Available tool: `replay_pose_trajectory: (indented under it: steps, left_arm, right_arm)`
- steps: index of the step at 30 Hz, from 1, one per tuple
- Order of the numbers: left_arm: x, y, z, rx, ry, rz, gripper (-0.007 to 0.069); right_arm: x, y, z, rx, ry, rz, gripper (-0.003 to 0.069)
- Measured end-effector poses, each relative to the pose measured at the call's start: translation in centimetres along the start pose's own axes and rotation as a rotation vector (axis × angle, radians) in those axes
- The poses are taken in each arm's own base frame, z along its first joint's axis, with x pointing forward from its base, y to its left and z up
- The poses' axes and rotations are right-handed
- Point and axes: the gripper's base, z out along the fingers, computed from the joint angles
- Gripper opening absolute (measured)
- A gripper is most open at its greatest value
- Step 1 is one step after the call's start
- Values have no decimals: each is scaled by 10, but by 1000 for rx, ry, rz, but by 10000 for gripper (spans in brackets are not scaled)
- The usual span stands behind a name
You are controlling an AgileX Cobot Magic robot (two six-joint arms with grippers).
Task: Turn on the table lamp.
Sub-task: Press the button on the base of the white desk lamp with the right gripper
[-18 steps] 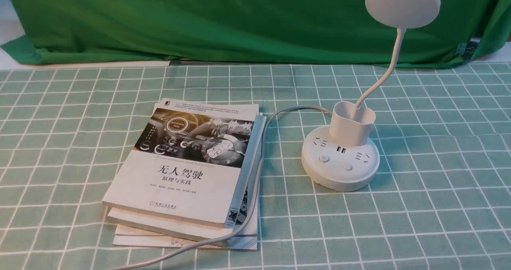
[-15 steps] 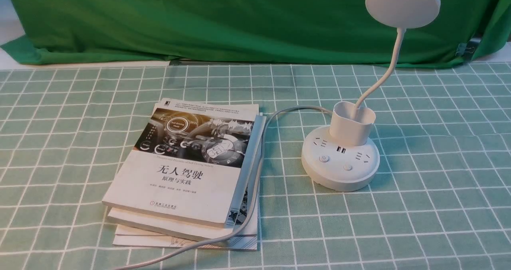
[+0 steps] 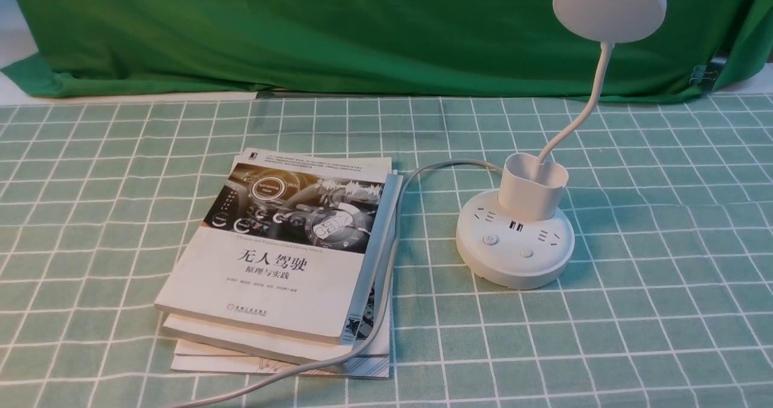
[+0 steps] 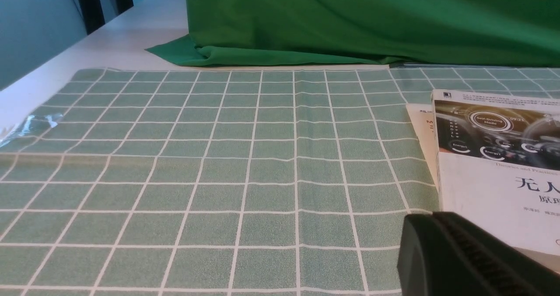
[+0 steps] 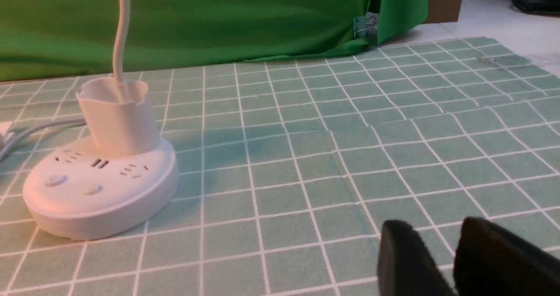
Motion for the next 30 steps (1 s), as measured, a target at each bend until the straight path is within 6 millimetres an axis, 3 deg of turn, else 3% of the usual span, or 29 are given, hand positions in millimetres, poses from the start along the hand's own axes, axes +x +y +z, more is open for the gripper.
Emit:
replay_pose_trajectory:
  steps: [18, 26, 30]
  left_arm:
    - [0, 0, 0, 0, 0, 0, 21]
    - [0, 0, 0, 0, 0, 0, 21]
    - [0, 0, 0, 0, 0, 0, 21]
  right_arm:
    - [0, 0, 0, -2, 0, 37, 239]
    - [-1, 5, 0, -51, 14, 950, 239]
    - [-1, 5, 0, -53, 19, 1097, 239]
